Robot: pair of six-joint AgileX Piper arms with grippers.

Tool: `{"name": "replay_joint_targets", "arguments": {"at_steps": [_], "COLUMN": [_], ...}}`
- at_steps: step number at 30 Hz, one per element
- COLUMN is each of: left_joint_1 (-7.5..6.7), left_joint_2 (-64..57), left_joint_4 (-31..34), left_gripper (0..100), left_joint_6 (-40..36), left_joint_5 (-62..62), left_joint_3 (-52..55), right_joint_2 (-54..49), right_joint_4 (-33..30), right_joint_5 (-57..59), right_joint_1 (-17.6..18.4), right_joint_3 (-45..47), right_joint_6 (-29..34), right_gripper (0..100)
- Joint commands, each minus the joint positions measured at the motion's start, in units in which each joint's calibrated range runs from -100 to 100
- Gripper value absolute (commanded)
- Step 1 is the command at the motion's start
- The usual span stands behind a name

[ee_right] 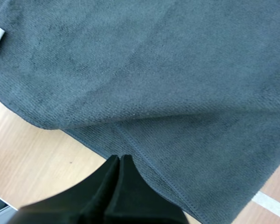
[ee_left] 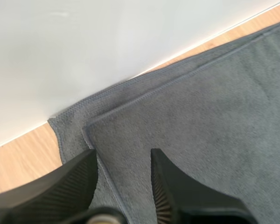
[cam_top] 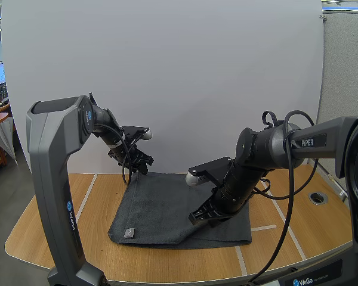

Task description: Fold the towel

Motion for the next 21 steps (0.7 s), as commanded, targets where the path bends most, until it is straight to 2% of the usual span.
{"name": "replay_joint_targets", "arguments": {"at_steps": [1,14,21], "left_joint_1": [0.03,0.03,0.03], "left_joint_2": [0.95,3.80,5.41], "left_joint_4": [1.01,2.21,-1.24], "left_gripper": [60,60,60], "left_joint_6": [-1.17,-0.65,1.63], "left_joint_5": [0.23,-9.34,-10.22], "left_joint_3": [-1.56,-1.92,-1.98], "right_joint_2": [-0.20,-0.20,-0.20], "right_joint_4": [0.92,1.38,2.50], "right_joint_5": [0.34,0.34,0.51], "right_joint_1": [0.05,0.05,0.05], "right_joint_3": [0.25,0.25,0.25], "right_joint_6": [-1.00,-1.00,-1.37], "right_gripper": [0,0,0]}}
